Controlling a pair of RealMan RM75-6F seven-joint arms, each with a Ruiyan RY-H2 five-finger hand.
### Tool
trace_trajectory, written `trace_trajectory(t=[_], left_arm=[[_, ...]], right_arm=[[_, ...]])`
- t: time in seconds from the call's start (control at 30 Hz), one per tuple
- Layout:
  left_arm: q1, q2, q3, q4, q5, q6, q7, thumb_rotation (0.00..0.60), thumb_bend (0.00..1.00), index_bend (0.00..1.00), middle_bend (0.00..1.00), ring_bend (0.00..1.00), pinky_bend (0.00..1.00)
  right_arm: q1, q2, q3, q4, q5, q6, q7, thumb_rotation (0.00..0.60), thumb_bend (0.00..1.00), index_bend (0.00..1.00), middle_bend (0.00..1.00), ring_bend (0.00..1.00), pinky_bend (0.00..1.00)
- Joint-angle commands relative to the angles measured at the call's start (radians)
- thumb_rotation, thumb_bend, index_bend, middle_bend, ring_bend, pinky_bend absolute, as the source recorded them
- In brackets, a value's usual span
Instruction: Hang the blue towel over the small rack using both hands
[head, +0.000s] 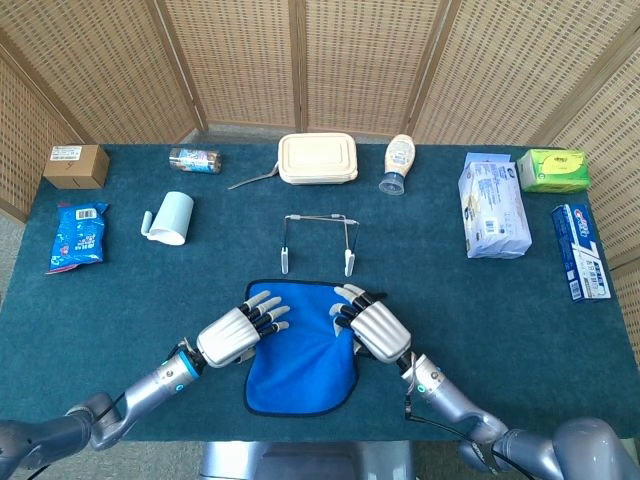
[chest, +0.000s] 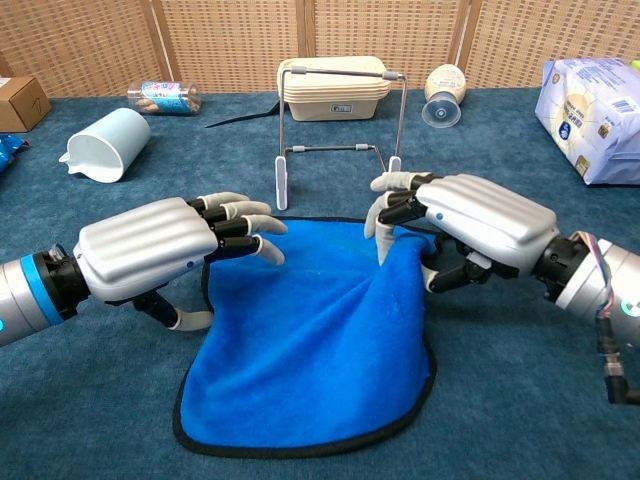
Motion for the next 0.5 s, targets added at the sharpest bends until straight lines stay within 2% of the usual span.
trace_trajectory(t=[0.03,0.2,0.5], left_arm=[[-0.002,-0.002,0.0,0.0,0.0,0.002,-0.003,0.6,0.39,0.23,0.14,0.08,0.08],[-0.005,-0.009,-0.003,0.003,-0.008,0.001,-0.008,0.6,0.42,0.24,0.15,0.09,0.08],[-0.01,-0.026,-0.002,0.009,-0.017,-0.006,-0.028,0.6,0.55,0.26,0.17,0.1,0.08]], right_arm=[[-0.001,0.001,0.0,-0.001,0.001,-0.001,-0.001,0.6,0.48,0.73,0.34,0.11,0.16],[-0.003,0.002,0.002,-0.002,0.004,-0.001,0.001,0.6,0.48,0.73,0.34,0.11,0.16],[-0.003,0.005,0.006,-0.003,0.007,-0.002,-0.003,0.6,0.48,0.73,0.34,0.11,0.17]])
